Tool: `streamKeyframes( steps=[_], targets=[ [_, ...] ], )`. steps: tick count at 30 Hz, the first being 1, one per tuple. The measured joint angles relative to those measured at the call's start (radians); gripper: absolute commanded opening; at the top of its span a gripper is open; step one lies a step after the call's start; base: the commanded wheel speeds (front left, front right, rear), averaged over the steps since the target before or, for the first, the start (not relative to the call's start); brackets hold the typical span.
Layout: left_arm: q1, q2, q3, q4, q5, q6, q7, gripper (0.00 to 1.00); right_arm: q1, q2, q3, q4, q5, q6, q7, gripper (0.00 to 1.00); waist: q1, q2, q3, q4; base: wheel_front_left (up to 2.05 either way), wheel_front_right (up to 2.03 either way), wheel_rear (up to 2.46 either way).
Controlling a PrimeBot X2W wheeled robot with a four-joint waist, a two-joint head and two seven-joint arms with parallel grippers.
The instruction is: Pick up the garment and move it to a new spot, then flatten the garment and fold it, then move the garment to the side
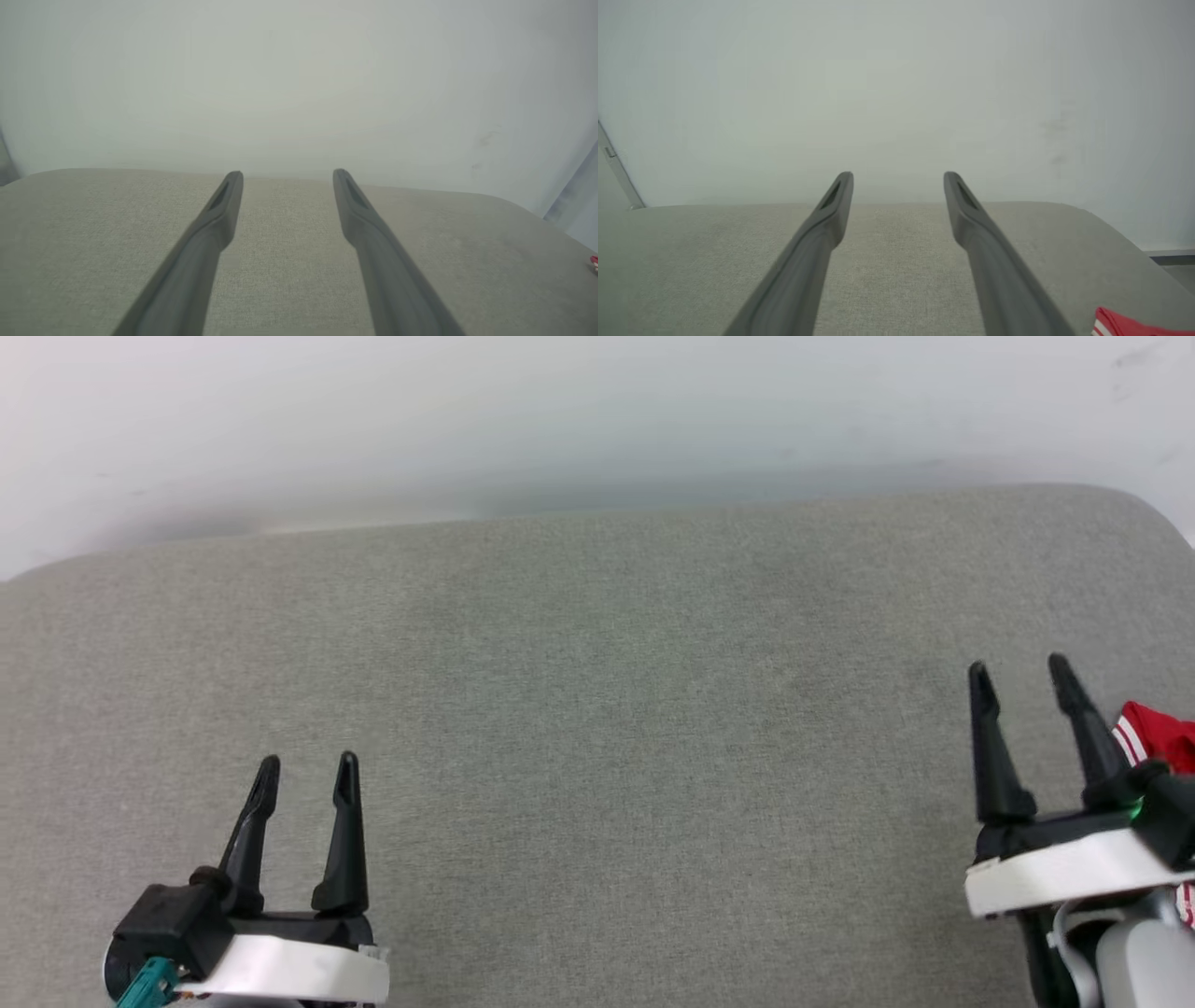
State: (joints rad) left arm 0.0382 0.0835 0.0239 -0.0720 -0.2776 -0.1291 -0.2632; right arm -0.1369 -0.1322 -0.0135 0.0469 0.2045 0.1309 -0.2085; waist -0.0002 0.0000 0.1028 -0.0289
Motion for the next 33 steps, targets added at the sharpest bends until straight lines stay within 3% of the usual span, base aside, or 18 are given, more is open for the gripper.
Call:
streamKeyframes(
  steps=[10,33],
  targets=[
    [0.037,-0.008,0.019,0.036,-0.003,0.0,0.0,1.0,0.085,0.063,0.011,0.012,-0.031,0.0,-0.033,1.0,0.0001,0.0,-0.03,0.009,0.0,0.0,0.0],
    [0.055,-0.017,0.007,0.041,0.019,0.0,0.0,1.0,0.099,0.077,0.026,0.047,-0.067,0.0,-0.048,1.0,0.0002,0.0,-0.05,-0.01,0.0,0.0,0.0]
  ],
)
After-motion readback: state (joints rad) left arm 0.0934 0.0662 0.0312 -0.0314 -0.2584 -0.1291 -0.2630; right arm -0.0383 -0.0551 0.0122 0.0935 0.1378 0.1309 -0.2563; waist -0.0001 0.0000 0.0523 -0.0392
